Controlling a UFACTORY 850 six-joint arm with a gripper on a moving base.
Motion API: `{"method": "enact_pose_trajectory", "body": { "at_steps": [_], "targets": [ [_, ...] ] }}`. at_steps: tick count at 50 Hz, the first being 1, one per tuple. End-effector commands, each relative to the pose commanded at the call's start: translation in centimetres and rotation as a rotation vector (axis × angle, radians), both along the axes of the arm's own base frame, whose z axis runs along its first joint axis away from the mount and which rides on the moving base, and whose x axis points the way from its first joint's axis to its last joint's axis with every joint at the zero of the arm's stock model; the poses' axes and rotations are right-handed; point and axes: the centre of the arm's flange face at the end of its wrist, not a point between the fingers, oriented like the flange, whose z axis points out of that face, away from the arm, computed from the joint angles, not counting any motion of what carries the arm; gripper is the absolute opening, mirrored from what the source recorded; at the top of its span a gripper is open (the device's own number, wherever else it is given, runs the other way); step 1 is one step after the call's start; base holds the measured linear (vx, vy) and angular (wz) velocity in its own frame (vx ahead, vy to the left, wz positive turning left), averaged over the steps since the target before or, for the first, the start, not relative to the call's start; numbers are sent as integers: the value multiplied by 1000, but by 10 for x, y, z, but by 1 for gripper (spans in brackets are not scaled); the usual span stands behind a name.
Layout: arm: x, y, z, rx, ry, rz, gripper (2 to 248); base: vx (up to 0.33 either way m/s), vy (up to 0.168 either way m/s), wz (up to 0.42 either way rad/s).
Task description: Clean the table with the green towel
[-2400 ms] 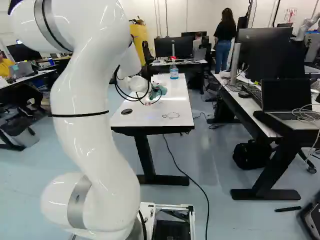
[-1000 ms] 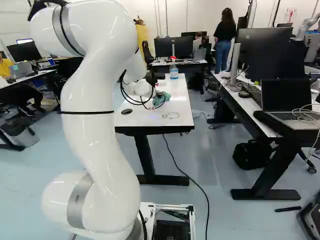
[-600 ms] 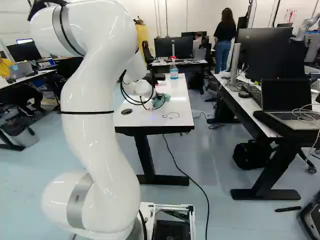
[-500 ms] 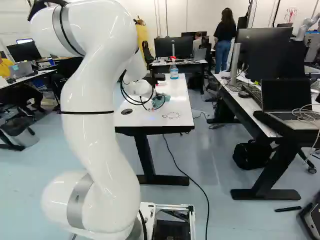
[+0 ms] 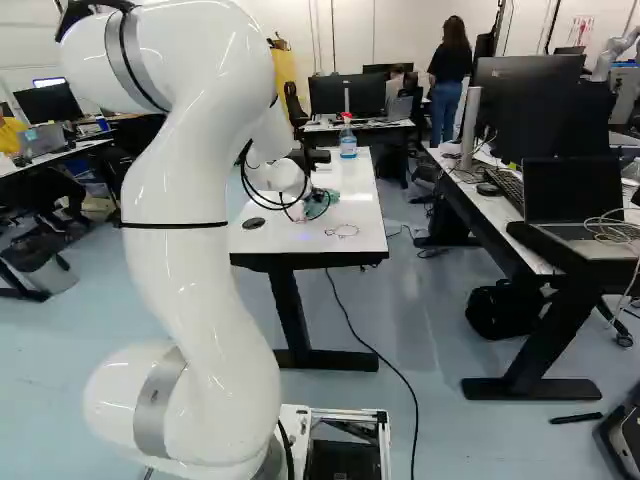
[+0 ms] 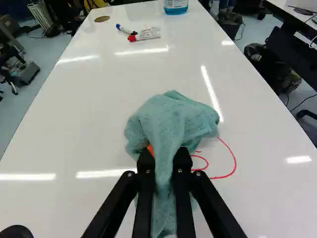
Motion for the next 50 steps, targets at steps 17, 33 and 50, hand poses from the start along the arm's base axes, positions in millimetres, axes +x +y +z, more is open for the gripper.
{"method": "enact_pose_trajectory", "body": {
  "at_steps": [17, 33, 50],
  "targets": [
    [-1, 0, -1, 1, 9, 0, 45, 0, 0, 0],
    [2, 0, -1, 1, 8, 0, 45, 0, 0, 0],
    [28, -8, -4, 0, -12, -12, 45, 0, 0, 0]
  ]
}}
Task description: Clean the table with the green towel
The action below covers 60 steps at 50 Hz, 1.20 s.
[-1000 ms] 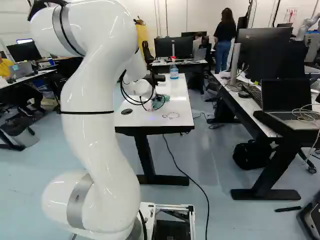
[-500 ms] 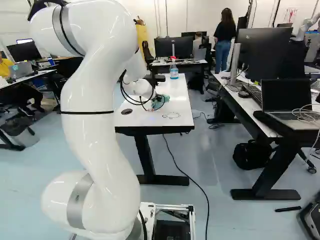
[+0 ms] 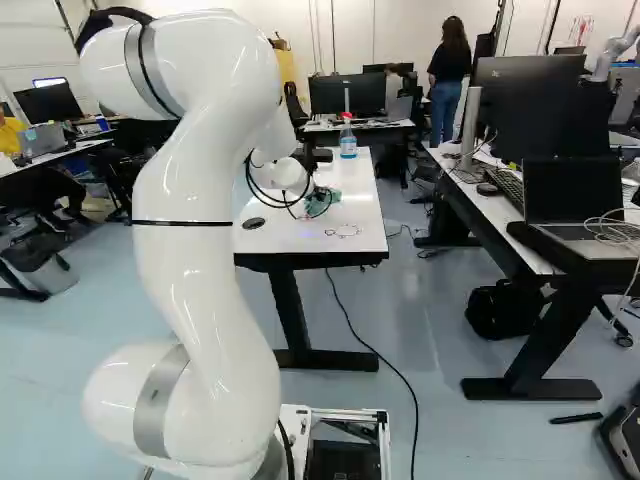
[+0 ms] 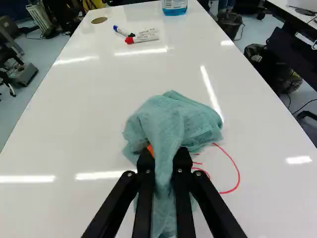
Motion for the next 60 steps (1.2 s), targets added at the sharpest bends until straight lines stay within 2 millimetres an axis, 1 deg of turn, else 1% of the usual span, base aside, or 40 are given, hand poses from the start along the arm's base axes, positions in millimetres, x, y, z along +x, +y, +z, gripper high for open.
{"method": "enact_pose_trajectory", "body": {
  "at_steps": [17, 33, 49, 60],
  "targets": [
    [16, -26, -2, -1, -14, -38, 45, 0, 0, 0],
    [16, -53, -3, -1, -16, -79, 45, 0, 0, 0],
    [5, -78, -2, -1, -10, -120, 45, 0, 0, 0],
    [-13, -82, 0, 0, 3, -130, 45, 0, 0, 0]
  ]
}}
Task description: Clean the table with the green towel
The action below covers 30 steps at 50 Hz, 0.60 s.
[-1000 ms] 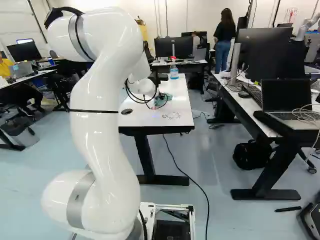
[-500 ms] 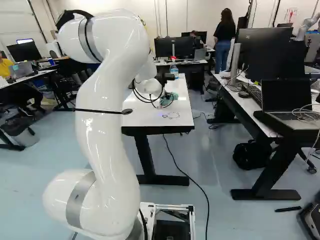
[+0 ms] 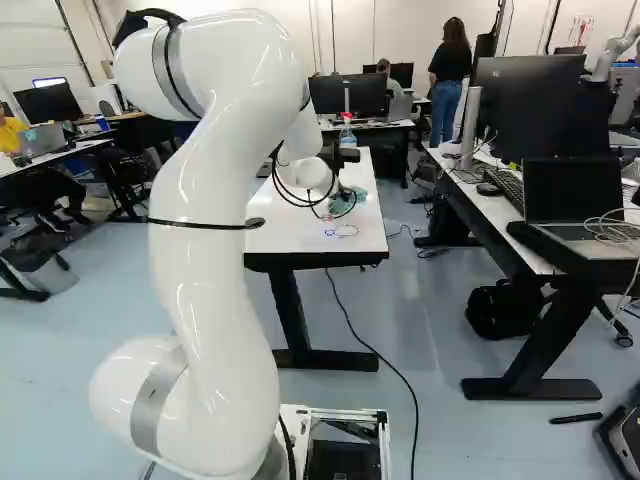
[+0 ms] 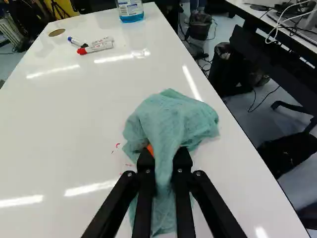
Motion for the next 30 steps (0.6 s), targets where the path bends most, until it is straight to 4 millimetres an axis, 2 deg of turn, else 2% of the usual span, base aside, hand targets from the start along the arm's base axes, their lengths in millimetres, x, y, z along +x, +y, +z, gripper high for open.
{"method": "enact_pose_trajectory", "body": {
  "at_steps": [15, 30],
  "targets": [
    [-28, 4, 3, 3, 20, -2, 45, 0, 0, 0],
    [-49, 21, 6, 6, 36, 21, 45, 0, 0, 0]
  ]
}}
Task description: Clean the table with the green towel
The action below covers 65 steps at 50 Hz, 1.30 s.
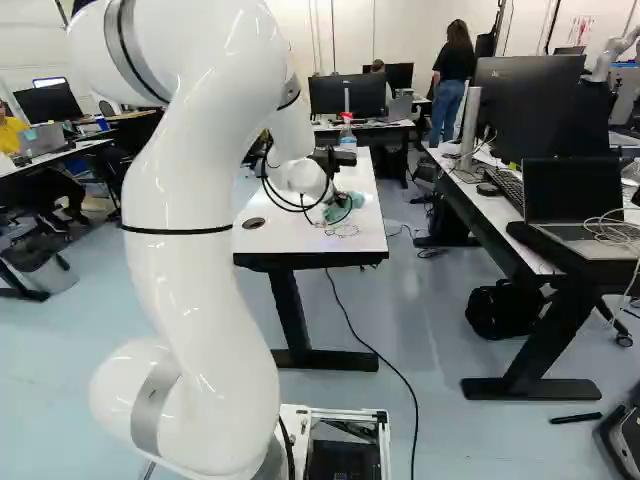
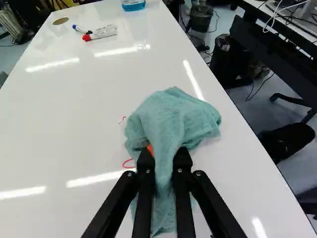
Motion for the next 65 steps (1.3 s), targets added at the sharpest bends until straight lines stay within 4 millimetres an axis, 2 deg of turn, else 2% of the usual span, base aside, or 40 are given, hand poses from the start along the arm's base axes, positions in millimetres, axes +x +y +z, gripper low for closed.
{"method": "enact_pose_trajectory", "body": {
  "at_steps": [17, 38, 51, 65],
  "targets": [
    [1, 27, 0, 0, 1, 47, 45, 0, 0, 0],
    [28, 54, -2, -1, -15, 95, 45, 0, 0, 0],
    [52, 54, -5, -3, -32, 97, 45, 0, 0, 0],
    [75, 42, -8, -5, -51, 80, 45, 0, 0, 0]
  ]
}}
